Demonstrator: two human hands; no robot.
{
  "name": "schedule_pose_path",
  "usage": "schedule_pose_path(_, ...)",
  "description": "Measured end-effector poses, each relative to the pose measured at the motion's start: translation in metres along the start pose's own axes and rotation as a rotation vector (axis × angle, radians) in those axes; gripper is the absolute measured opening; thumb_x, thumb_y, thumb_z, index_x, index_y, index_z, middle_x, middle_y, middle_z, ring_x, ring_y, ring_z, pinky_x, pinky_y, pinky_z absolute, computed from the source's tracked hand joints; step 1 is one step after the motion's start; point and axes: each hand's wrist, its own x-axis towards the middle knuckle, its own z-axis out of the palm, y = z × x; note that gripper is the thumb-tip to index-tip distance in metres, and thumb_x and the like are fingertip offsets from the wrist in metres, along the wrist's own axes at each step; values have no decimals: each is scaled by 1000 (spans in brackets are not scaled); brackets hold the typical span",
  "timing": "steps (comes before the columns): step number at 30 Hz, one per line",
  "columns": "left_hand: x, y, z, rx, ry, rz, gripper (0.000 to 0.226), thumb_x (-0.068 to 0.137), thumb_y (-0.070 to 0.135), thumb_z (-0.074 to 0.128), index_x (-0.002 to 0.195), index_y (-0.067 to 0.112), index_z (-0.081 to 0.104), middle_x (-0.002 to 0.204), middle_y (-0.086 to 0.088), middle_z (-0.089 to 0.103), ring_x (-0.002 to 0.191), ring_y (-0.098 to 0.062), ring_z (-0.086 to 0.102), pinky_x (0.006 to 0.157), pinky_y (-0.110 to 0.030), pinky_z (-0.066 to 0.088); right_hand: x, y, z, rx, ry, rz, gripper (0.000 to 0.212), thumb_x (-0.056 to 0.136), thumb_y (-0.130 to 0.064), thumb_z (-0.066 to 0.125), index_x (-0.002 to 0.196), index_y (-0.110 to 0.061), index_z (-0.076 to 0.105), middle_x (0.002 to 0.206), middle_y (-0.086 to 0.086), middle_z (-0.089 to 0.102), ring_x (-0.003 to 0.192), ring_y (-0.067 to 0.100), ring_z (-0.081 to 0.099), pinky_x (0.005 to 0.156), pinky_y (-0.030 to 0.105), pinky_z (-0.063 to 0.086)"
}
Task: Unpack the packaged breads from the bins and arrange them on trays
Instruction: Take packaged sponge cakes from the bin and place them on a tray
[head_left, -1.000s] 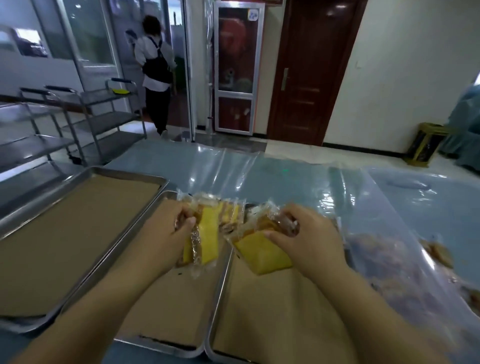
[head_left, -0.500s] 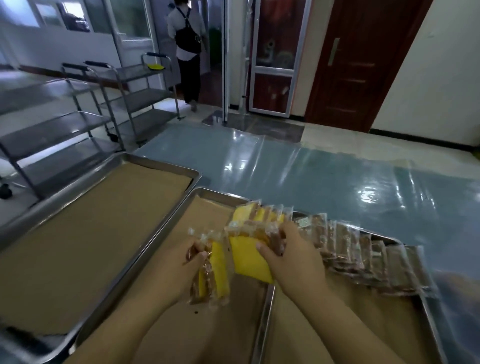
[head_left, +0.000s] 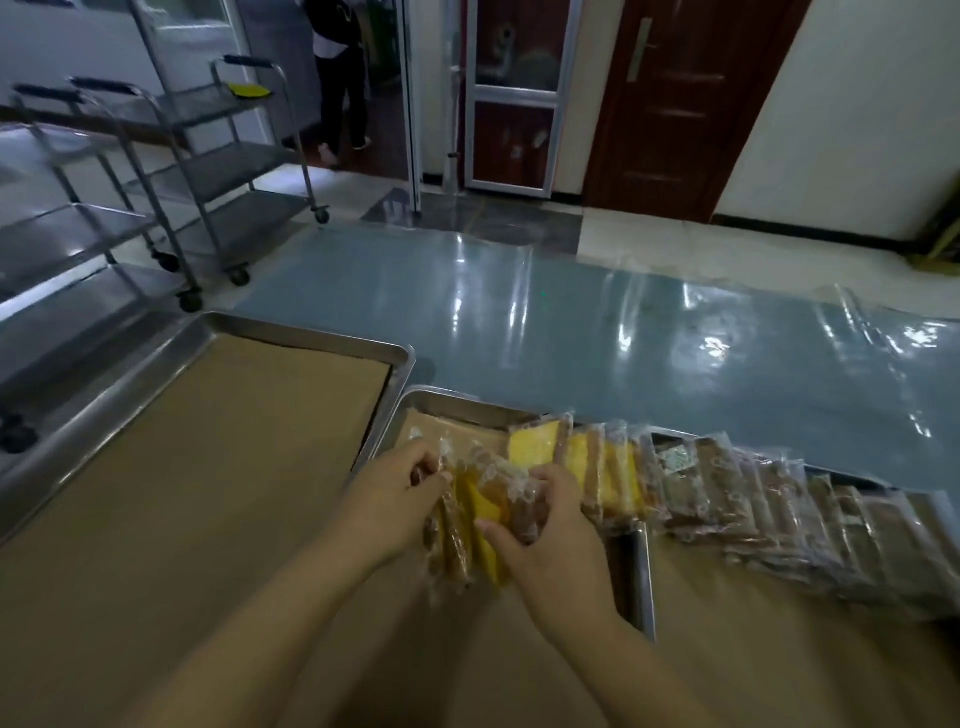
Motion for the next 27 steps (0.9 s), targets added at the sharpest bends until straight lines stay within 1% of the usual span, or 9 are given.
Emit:
schedule_pose_path(3,36,-2,-8,17,-37,58,12,86,36,55,76,41,52,72,11,59,65,-2,57,57,-21,45,18,-5,17,18,47,-59,71,75,-46,71,132,-48,27,119,-25,46,107,-2,48,89,25,48)
schedule_pose_path(7,72,-4,-8,-51,-123,67,11,88,37,56,83,46,53,79,14,59,72,-2,57,58,-19,42,40,0,28,-12,71,-90,54,80,-43,68,126,-40,39,124,-15,49,105,-3,49,84,17,46)
schedule_pose_path(11,77,-13,6,-184,-291,56,42,92,33,54,126,53,42,98,22,54,88,5,54,64,-10,39,42,15,26,-106,-8,-21,49,81,-45,67,118,-44,34,123,-18,42,98,-3,51,76,11,44)
schedule_pose_path(14,67,-29,15,-263,-311,99,47,92,28,55,127,55,40,107,26,52,100,7,51,70,-9,40,35,26,17,-189,-95,-31,51,79,-46,68,109,-54,27,112,-32,32,95,-13,47,67,4,41)
schedule_pose_path(16,60,-44,18,-273,-356,117,46,91,25,56,124,53,43,123,21,51,116,1,47,85,-16,43,30,32,12,-293,-149,-67,50,79,-45,68,109,-49,29,110,-29,30,97,-12,43,70,6,38)
schedule_pose_path(19,51,-62,21,-110,-433,224,66,85,24,63,139,45,31,145,21,26,134,-2,26,110,-28,28,26,36,12,-438,-159,-158,45,78,-39,67,112,-38,38,114,-20,32,106,-2,37,85,11,34)
schedule_pose_path(22,50,-64,27,122,-375,322,79,81,38,67,143,44,19,145,24,12,131,-1,18,109,-27,25,24,37,19,-582,-100,-182,45,78,-40,67,116,-26,48,122,-9,39,111,9,35,92,18,31)
schedule_pose_path(24,53,-62,32,177,-305,324,73,83,39,64,143,42,22,146,18,13,130,-6,23,108,-30,31,28,34,23,-645,-45,-134,44,78,-47,66,113,-26,50,118,-8,44,107,11,37,91,21,34)
schedule_pose_path(27,67,-58,36,244,-216,370,63,88,30,59,143,35,29,143,11,26,128,-9,30,102,-21,29,42,29,30,-688,66,-132,45,74,-51,69,107,-22,57,110,-4,54,101,17,46,86,30,41)
